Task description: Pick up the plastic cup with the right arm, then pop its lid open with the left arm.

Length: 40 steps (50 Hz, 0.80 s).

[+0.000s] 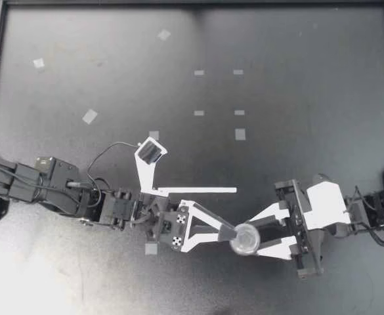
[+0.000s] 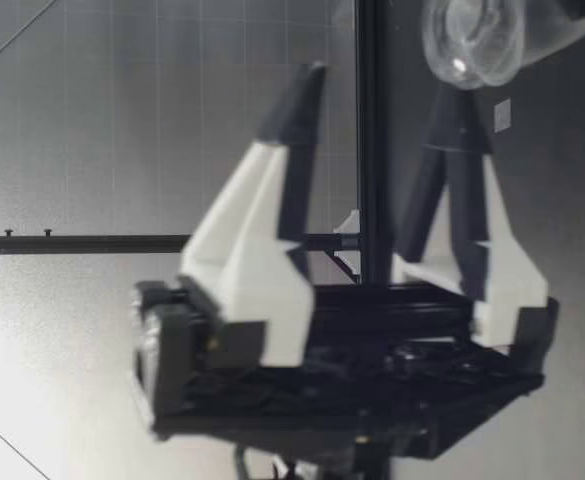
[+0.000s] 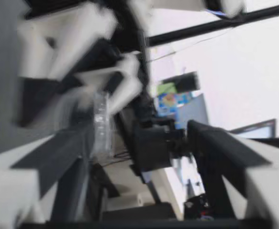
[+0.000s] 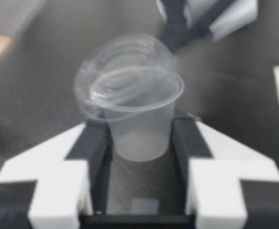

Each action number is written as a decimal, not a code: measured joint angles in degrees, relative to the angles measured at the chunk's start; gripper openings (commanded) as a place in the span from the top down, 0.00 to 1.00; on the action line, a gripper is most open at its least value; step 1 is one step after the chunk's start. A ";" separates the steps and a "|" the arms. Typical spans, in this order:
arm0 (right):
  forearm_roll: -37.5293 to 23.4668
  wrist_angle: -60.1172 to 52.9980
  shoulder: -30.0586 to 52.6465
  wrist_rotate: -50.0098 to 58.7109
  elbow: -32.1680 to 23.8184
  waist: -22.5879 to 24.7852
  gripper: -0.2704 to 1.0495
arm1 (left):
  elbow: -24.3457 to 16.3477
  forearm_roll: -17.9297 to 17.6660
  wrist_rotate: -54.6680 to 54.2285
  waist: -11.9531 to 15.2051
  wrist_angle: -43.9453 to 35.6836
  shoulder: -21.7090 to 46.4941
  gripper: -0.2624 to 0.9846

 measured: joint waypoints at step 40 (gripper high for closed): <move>0.00 1.67 -2.11 1.67 0.00 0.09 0.52 | 1.58 0.09 22.24 0.00 5.98 -1.58 0.23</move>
